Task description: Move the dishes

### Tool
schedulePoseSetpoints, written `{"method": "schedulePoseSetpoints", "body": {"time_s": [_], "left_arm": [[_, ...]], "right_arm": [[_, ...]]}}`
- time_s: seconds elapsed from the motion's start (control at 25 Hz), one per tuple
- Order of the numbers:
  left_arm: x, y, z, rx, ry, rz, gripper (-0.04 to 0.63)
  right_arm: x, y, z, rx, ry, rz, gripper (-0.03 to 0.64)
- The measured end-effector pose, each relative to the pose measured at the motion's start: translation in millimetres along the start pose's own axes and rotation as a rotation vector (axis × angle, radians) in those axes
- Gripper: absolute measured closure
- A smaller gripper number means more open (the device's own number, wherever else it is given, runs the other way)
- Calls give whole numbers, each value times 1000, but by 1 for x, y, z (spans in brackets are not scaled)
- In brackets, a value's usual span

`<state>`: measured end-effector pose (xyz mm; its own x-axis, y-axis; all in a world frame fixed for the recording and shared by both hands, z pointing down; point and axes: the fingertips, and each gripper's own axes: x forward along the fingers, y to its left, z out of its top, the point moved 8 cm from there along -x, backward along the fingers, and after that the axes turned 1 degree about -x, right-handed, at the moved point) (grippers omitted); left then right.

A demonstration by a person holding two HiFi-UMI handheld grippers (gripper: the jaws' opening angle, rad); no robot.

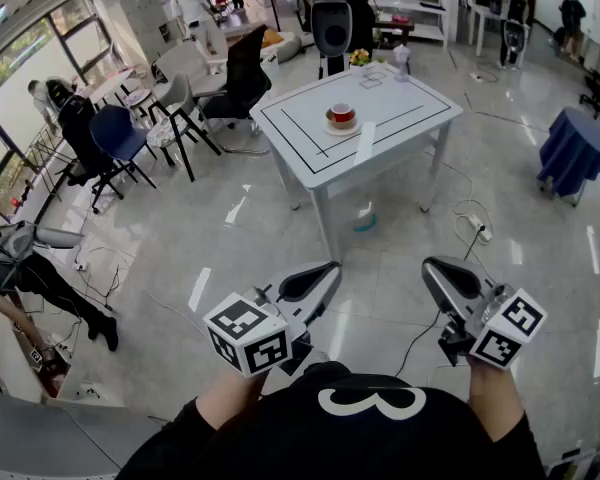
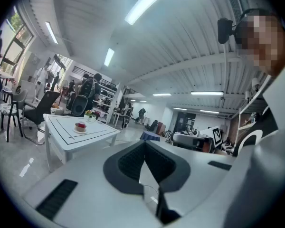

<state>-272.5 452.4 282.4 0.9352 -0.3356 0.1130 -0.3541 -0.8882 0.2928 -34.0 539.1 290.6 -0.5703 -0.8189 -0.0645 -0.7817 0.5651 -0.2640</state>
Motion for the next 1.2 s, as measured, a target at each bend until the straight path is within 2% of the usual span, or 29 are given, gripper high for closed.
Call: {"method": "schedulePoseSetpoints", "body": {"time_s": [0.6, 0.68, 0.76, 0.88, 1.2], "left_arm": [[-3, -2, 2, -4, 10, 6, 593], [-1, 0, 3, -3, 11, 3, 592], [0, 1, 5, 0, 8, -2, 594], [1, 5, 9, 5, 1, -2, 592], [8, 34, 18, -1, -27, 9, 592]], "right_arm": [[-1, 7, 6, -51, 2, -8, 611], [-1, 5, 7, -43, -9, -6, 566], [0, 3, 9, -52, -14, -16, 488], [3, -1, 13, -64, -23, -30, 434], [29, -25, 19, -102, 0, -37, 353]]}}
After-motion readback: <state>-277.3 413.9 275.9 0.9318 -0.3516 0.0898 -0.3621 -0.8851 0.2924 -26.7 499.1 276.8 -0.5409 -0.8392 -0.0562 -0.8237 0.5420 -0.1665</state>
